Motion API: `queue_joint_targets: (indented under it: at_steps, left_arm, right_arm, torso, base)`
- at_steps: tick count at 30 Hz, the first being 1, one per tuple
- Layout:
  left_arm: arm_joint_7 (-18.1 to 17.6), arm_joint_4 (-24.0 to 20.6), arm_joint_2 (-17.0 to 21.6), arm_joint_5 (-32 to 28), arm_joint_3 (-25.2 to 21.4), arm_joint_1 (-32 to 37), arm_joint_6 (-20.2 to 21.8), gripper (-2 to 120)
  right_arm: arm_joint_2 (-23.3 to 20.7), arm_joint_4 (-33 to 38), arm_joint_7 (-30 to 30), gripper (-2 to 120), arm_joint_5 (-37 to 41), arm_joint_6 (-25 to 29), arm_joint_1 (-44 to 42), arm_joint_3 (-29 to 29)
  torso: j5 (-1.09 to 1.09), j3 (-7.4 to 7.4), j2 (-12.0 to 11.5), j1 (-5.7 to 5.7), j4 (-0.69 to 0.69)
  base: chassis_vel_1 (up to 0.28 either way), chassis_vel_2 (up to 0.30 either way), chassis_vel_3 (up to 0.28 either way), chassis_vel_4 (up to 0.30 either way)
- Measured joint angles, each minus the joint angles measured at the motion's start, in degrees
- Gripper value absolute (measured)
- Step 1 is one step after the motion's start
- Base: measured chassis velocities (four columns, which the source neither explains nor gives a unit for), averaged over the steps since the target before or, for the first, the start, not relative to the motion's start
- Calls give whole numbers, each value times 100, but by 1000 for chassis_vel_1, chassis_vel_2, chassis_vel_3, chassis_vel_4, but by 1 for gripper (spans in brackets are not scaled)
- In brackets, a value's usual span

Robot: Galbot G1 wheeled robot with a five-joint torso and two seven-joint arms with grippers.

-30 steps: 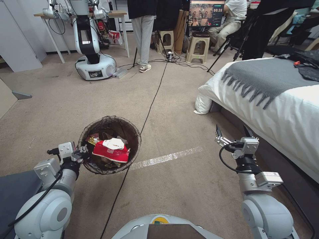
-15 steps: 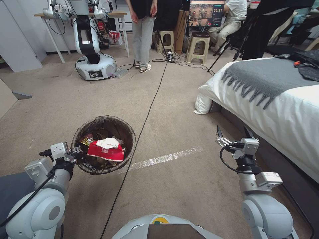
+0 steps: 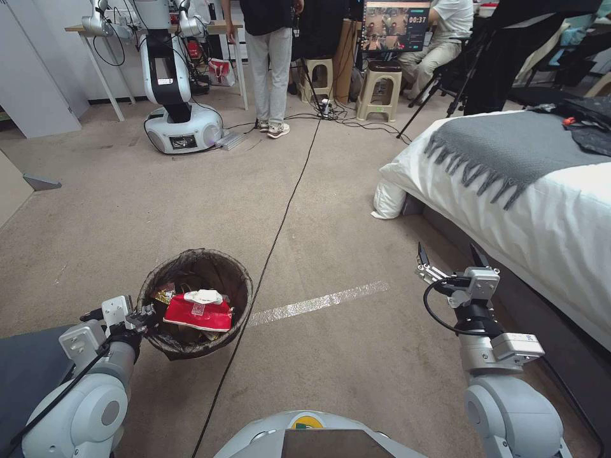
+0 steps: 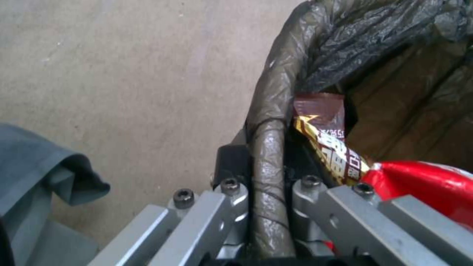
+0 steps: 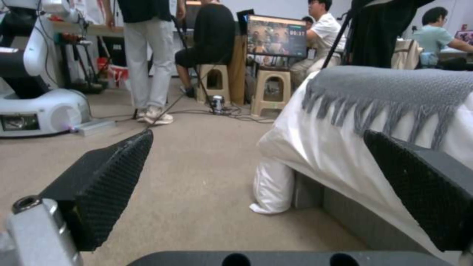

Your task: Pick up the trash bin, then pick up the garbage from the floor and place it into the trash bin.

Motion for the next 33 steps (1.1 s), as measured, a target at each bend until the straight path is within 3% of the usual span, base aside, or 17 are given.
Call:
queue_joint_targets:
  at_steps: [14, 33]
  left_arm:
    - [37, 284, -81, 34, 117, 73, -12, 5]
    - [-307, 587, -97, -129, 406, -19, 95, 5]
  right_arm:
    - [-9, -30, -15, 100, -13, 10, -3, -6]
    - [16, -73, -20, 100, -40, 39, -3, -30]
  torso:
    - [0, 0, 0, 0, 0]
    - [0, 0, 0, 0, 0]
  base:
    - [0, 0, 0, 0]
    - [0, 0, 0, 0]
